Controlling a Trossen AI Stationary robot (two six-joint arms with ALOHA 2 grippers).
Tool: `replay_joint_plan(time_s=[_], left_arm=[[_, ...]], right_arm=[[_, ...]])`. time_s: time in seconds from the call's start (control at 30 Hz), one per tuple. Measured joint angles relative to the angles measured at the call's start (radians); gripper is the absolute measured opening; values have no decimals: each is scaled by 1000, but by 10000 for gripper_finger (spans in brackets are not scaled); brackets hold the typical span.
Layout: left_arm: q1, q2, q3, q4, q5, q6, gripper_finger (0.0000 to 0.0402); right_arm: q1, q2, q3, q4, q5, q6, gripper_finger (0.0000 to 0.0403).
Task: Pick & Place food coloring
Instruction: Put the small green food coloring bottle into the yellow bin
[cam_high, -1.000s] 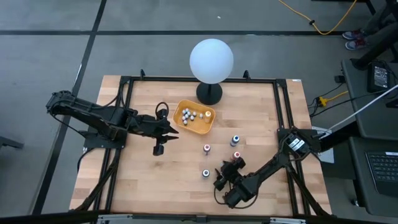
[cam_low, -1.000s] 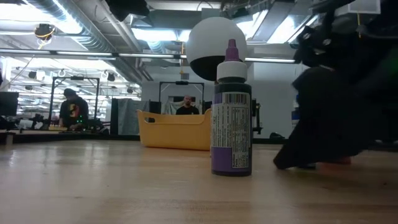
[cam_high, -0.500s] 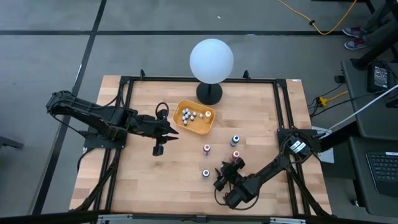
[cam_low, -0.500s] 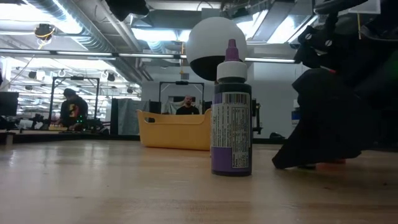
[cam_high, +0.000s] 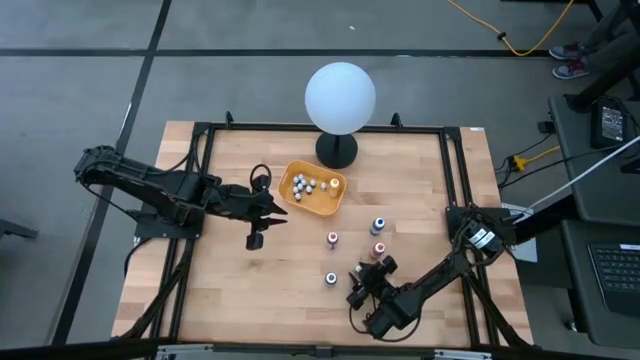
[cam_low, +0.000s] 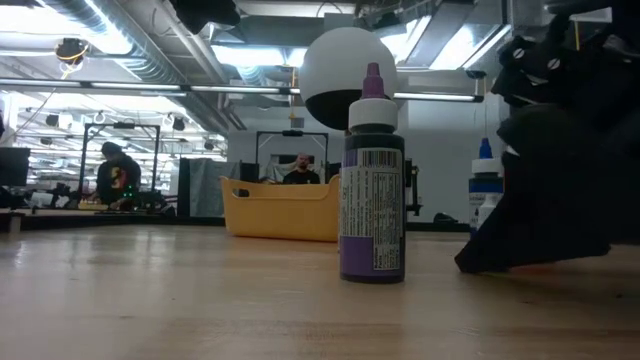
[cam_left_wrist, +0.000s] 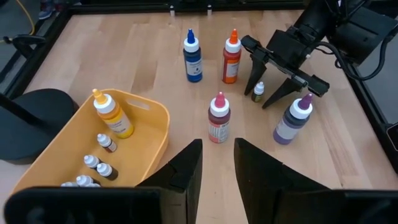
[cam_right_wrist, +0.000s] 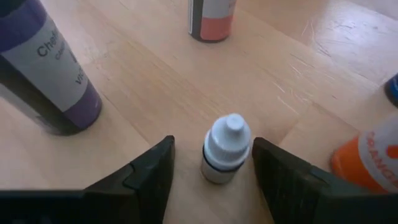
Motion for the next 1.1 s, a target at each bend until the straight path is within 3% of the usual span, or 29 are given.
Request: replay_joint_plan(time_s=[0.37, 0.8, 1.1], left_arm=[[0, 0, 0, 8, -3, -8, 88], [0, 0, 0, 8, -2, -11, 88], [0, 0, 0, 8, -1, -11, 88]], right_arm=[[2, 0, 0, 1, 3, 0, 217], [7, -1, 2, 5, 0, -6, 110], [4, -1, 2, 7, 7, -5, 97]])
